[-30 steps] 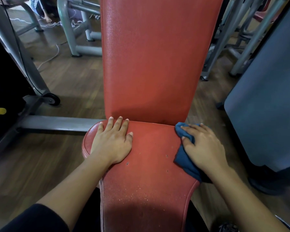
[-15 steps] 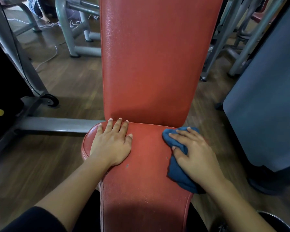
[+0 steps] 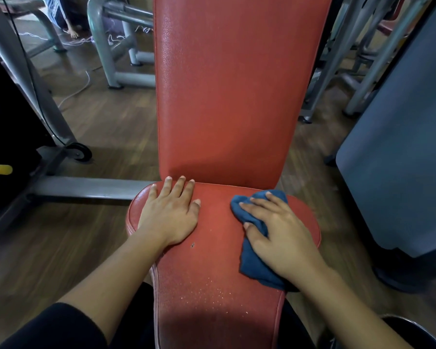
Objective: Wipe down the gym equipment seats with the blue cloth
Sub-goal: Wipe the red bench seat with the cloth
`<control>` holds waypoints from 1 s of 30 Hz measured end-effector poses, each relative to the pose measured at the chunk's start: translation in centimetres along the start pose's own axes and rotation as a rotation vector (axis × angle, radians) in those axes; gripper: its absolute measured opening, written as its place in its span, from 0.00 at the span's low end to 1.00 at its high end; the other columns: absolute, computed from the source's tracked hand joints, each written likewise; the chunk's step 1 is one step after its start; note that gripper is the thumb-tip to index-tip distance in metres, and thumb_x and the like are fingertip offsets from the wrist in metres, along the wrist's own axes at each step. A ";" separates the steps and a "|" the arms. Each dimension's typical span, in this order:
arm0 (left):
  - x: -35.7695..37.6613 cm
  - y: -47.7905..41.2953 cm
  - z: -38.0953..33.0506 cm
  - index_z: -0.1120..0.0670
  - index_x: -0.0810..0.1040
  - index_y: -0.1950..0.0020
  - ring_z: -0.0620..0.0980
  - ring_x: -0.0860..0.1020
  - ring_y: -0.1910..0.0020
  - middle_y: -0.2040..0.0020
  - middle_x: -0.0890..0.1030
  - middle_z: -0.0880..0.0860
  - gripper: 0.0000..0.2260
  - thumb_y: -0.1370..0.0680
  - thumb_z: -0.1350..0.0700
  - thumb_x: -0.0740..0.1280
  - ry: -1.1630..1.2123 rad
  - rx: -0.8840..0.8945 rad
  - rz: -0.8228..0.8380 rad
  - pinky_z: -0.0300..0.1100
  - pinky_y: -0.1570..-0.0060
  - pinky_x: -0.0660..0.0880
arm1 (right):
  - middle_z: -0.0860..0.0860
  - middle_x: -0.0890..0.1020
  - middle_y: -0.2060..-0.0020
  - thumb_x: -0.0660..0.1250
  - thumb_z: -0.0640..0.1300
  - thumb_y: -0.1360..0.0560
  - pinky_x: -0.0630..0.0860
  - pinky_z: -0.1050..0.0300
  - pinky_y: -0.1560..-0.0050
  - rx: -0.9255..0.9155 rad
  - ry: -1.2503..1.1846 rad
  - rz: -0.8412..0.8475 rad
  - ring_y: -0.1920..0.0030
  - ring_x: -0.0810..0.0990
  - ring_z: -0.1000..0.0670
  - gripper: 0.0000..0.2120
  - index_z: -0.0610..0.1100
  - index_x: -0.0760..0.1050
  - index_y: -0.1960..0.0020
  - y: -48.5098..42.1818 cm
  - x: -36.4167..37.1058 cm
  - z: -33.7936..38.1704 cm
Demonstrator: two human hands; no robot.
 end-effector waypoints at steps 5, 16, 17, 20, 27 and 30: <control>0.0 -0.1 -0.1 0.50 0.47 0.21 0.52 0.44 0.23 0.21 0.47 0.50 0.25 0.18 0.45 0.44 -0.003 0.004 0.002 0.53 0.26 0.43 | 0.51 0.80 0.40 0.59 0.46 0.27 0.65 0.50 0.31 0.074 0.051 -0.073 0.33 0.70 0.45 0.19 0.47 0.79 0.39 -2.2 -0.2 -1.8; 0.0 -0.3 0.1 0.49 0.46 0.21 0.51 0.44 0.23 0.21 0.47 0.49 0.25 0.18 0.45 0.44 -0.002 0.018 -0.004 0.53 0.26 0.44 | 0.57 0.71 0.32 0.62 0.45 0.23 0.54 0.55 0.26 0.026 0.010 -0.044 0.26 0.58 0.53 0.20 0.52 0.72 0.31 -2.1 0.5 -0.7; 0.0 -0.4 0.1 0.49 0.46 0.21 0.51 0.44 0.23 0.21 0.47 0.49 0.25 0.18 0.45 0.44 -0.002 0.019 -0.006 0.53 0.26 0.44 | 0.57 0.72 0.32 0.63 0.46 0.24 0.55 0.57 0.27 0.055 -0.005 -0.055 0.26 0.59 0.53 0.20 0.51 0.73 0.32 -1.7 0.1 -1.6; 0.1 -0.5 0.1 0.49 0.46 0.21 0.51 0.44 0.23 0.21 0.47 0.49 0.25 0.18 0.45 0.44 -0.006 0.023 -0.005 0.53 0.26 0.44 | 0.56 0.76 0.36 0.58 0.51 0.29 0.62 0.54 0.30 0.123 0.019 -0.088 0.29 0.66 0.52 0.23 0.52 0.77 0.36 -2.2 -0.7 -4.0; 0.2 -0.6 0.1 0.50 0.47 0.21 0.51 0.44 0.23 0.21 0.48 0.49 0.26 0.18 0.45 0.44 -0.006 0.024 -0.017 0.54 0.26 0.44 | 0.54 0.78 0.38 0.60 0.47 0.29 0.64 0.49 0.31 0.017 0.062 -0.083 0.31 0.68 0.48 0.21 0.51 0.77 0.37 -3.3 0.5 -0.3; 0.1 -0.6 0.1 0.50 0.50 0.22 0.51 0.46 0.23 0.21 0.50 0.48 0.25 0.18 0.45 0.47 0.025 0.039 -0.032 0.53 0.26 0.44 | 0.60 0.72 0.33 0.62 0.48 0.25 0.61 0.54 0.28 -0.029 -0.001 -0.045 0.26 0.59 0.56 0.20 0.56 0.73 0.33 -2.2 1.0 0.0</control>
Point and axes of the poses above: each hand's wrist, its own y-axis away from the middle knuckle, its own x-axis out of the palm, z = x × y, the point moved 5 cm from there along -y, towards the middle knuckle
